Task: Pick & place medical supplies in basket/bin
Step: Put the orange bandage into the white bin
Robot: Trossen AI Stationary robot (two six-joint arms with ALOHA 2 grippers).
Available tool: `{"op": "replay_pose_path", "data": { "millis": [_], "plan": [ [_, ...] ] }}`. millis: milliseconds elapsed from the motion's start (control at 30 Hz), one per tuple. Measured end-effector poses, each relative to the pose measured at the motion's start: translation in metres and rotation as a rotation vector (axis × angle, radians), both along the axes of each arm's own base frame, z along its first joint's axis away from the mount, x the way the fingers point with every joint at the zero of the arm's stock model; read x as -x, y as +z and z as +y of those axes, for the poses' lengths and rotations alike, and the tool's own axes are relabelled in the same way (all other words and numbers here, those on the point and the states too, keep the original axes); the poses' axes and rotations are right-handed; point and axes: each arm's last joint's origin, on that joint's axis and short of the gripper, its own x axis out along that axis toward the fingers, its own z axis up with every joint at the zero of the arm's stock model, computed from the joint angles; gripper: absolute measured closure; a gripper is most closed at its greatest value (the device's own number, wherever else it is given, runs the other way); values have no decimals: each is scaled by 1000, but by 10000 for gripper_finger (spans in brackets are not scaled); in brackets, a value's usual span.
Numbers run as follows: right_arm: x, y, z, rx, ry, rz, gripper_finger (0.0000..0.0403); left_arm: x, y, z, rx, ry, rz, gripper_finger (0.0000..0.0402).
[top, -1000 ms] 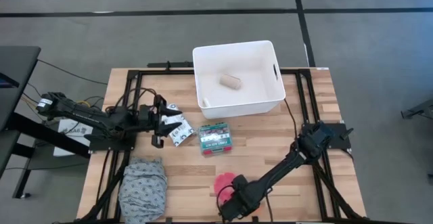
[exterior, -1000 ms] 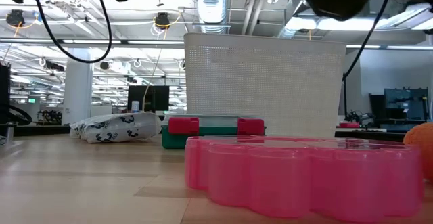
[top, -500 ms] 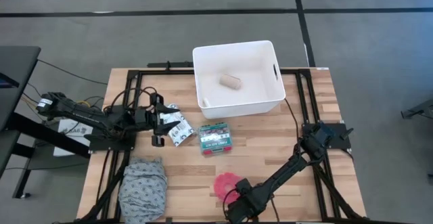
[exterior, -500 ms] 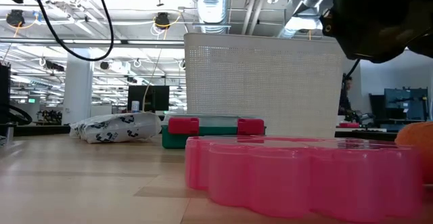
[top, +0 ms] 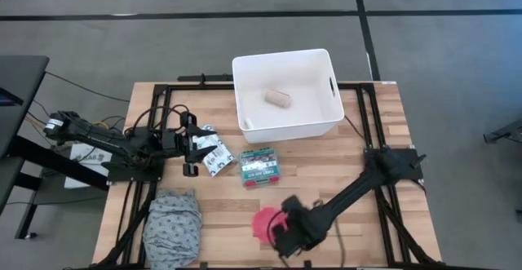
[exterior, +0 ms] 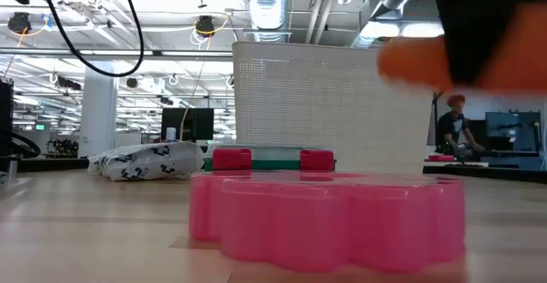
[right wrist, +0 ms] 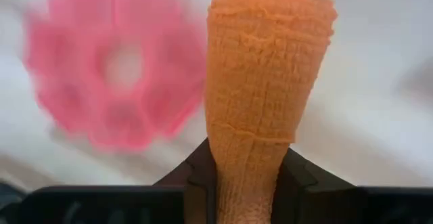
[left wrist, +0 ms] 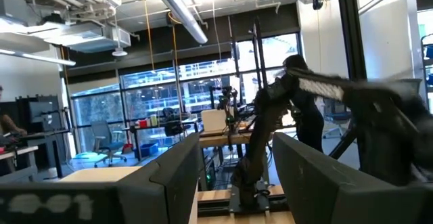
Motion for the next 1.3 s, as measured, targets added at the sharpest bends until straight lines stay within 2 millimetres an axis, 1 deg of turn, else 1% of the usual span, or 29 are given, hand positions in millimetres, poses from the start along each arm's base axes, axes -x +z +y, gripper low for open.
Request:
{"op": "replay_pose_path", "data": {
  "millis": [67, 100, 167, 233, 267, 333, 367, 467, 600, 700, 767, 833, 900, 1000, 1100, 1200, 1300],
  "plan": [
    [11, 23, -12, 151, -1, -46, 327, 0, 0, 0, 0, 0, 0, 223],
    [17, 35, -21, 256, -3, -90, 325, 0, 0, 0, 0, 0, 0, 223],
    [26, 62, -38, 463, 3, -222, 323, 0, 0, 0, 0, 0, 0, 223],
    [28, 87, -58, 656, 32, -407, 323, 0, 0, 0, 0, 0, 1, 223],
    [29, 98, -67, 756, 55, -472, 323, 0, 0, 0, 0, 0, 1, 223],
    [24, 118, -89, 906, 31, -567, 323, 0, 0, 0, -2, 1, 1, 223],
    [23, 127, -101, 958, 27, -563, 323, 0, 0, 0, -8, 4, 2, 223],
    [20, 143, -148, 1005, 23, -419, 323, 0, 0, 0, -28, 12, 4, 223],
    [20, 152, -221, 910, -80, -219, 322, 0, 0, 0, -26, 11, 4, 223],
    [18, 149, -272, 803, -183, -124, 322, 0, 0, 0, -30, 12, 5, 223],
    [15, 141, -302, 729, -222, -55, 322, 0, 0, 0, -36, 14, 6, 223],
    [9, 126, -328, 622, -246, 12, 322, 0, 0, 0, -38, 15, 6, 223],
    [4, 109, -351, 477, -248, 77, 322, 0, 0, 0, -37, 15, 6, 223],
    [-4, 81, -376, 320, -196, 178, 322, 0, 0, 0, -42, 17, 6, 223],
    [-9, 56, -397, 275, -196, 258, 315, 0, 0, 0, -43, 18, 6, 223],
    [-11, 35, -415, 233, -215, 305, 295, 0, 0, 0, -44, 18, 5, 223],
    [-14, 16, -428, 90, -161, 312, 264, 0, 0, 0, -42, 18, -2, 223]
  ]
}}
